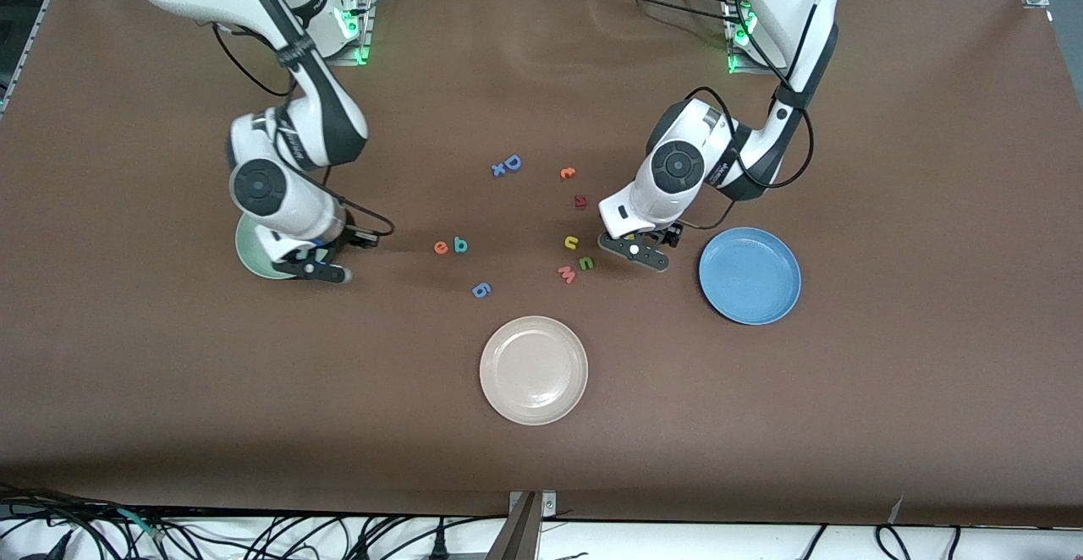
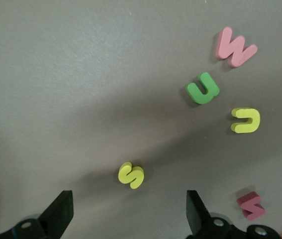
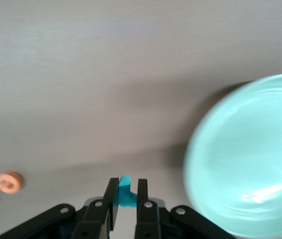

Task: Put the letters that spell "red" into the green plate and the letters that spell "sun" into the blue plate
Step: 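Carry the teal letter to the green plate while the left gripper grasps yellow s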

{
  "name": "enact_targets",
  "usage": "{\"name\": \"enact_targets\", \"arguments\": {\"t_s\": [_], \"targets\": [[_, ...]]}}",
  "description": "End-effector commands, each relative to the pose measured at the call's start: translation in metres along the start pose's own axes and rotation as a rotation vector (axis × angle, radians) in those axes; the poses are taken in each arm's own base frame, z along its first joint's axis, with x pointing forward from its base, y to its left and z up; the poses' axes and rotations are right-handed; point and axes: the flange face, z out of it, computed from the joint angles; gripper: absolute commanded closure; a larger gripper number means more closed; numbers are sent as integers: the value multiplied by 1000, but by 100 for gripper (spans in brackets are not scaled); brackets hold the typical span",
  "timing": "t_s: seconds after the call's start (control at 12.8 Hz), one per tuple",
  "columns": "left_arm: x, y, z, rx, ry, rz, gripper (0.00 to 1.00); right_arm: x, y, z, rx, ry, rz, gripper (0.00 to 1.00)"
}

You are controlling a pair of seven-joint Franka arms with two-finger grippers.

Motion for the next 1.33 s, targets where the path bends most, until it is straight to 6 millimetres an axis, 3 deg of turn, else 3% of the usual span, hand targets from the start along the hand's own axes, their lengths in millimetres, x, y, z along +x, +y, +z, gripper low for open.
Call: {"name": "enact_targets", "arguments": {"t_s": [0.0, 0.16, 0.23, 0.39, 0.62, 0.7, 0.78, 1.01, 1.09, 1.25], "targets": [[0, 5, 14, -2, 7, -8, 2, 8, 64, -9, -40, -56, -77, 100], [1, 4, 17, 1, 19, -5, 4, 20, 116, 3, -52, -83, -130, 100], [1, 4, 21, 3, 21, -3, 4, 24, 131, 15, -55, -97, -149, 100], [3, 1, 25, 2, 32, -5, 4, 32, 142, 41, -59, -93, -166, 100], [2, 0, 28, 7, 29, 2, 19, 32, 143, 71, -72, -136, -168, 100], [1, 0, 30, 14, 26, 9, 26, 31, 143, 78, -75, -148, -168, 100], [0, -1, 31, 14, 23, 4, 49, 30, 144, 83, -77, -158, -168, 100], [-4, -4, 34, 16, 13, -28, 85, 28, 148, 91, -79, -185, -162, 100], [-3, -2, 30, 14, 19, -28, 92, 26, 150, 90, -78, -191, -167, 100], [0, -3, 13, 14, 31, -30, 92, 22, 151, 85, -78, -219, -172, 100]]}}
